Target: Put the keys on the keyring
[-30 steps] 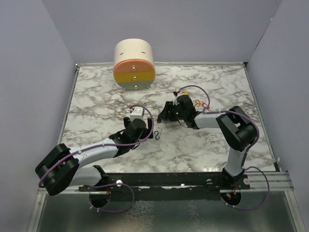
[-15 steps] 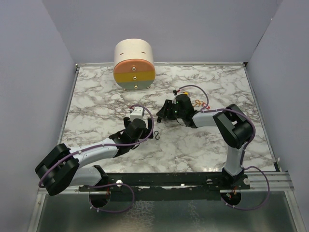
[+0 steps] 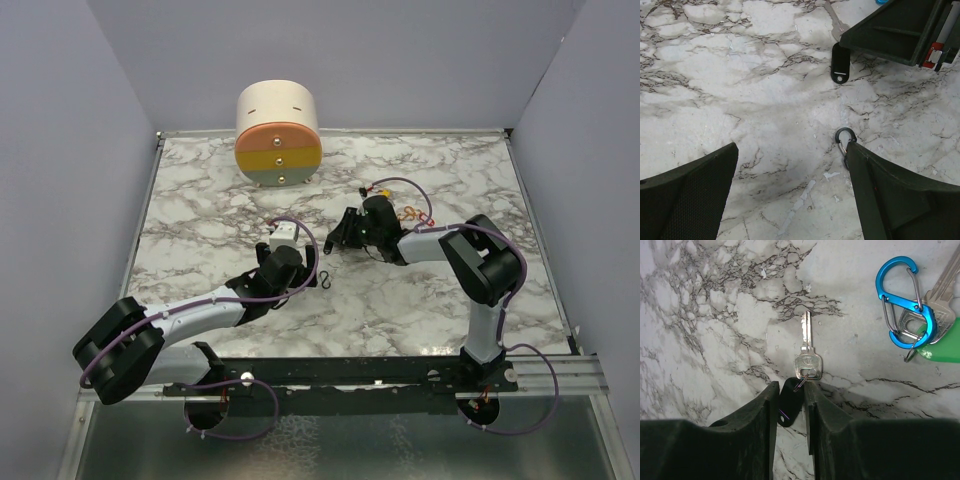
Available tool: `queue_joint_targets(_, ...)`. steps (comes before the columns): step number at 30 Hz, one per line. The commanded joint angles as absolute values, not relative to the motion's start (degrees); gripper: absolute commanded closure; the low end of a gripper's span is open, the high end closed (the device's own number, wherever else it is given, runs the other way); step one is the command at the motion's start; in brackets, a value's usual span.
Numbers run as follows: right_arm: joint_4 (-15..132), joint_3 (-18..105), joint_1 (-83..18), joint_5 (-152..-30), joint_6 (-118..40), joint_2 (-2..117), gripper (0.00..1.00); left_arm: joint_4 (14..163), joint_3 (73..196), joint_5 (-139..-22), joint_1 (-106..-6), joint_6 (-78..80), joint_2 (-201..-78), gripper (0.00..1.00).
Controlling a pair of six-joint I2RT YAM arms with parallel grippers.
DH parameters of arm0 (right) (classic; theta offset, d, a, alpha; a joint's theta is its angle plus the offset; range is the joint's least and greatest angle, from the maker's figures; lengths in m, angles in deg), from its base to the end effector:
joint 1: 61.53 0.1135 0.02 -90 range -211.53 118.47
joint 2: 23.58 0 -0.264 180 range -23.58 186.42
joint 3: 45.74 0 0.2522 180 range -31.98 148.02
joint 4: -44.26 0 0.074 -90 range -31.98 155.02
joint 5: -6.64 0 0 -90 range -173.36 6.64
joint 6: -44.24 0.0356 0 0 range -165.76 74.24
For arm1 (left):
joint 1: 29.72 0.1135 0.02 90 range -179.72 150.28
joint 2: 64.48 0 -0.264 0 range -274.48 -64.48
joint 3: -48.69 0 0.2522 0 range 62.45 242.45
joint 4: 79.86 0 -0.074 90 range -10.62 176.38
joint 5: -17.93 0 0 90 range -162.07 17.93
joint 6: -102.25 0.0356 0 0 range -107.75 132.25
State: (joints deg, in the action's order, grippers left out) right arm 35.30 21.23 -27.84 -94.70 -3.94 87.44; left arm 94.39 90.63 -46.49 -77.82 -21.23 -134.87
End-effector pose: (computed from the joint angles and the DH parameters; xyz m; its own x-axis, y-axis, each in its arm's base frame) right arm 0.3165 0.2194 0.1220 -0.8084 0.2468 -0.5344 -0.1861 0.7541 0.6298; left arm 0.1723 -0.1690 0.1824 -0.5519 -0.1300 -0.8237 0.1540 0.9549 -0.2538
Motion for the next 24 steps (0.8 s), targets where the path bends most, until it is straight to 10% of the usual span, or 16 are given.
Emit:
queue_joint_targets(1,37.9,21.4,-27.6,-91.6,-3.7,89.1,0.73,95.0,89.8,-45.7,-77.9,-20.9,-135.0,0.09)
queue_joint_targets(24,38.9,20.3,-28.3,-89.0,-3.6,89.0,0.96,95.1,89.6,-45.7,-77.9,-21.1,-135.1,0.09)
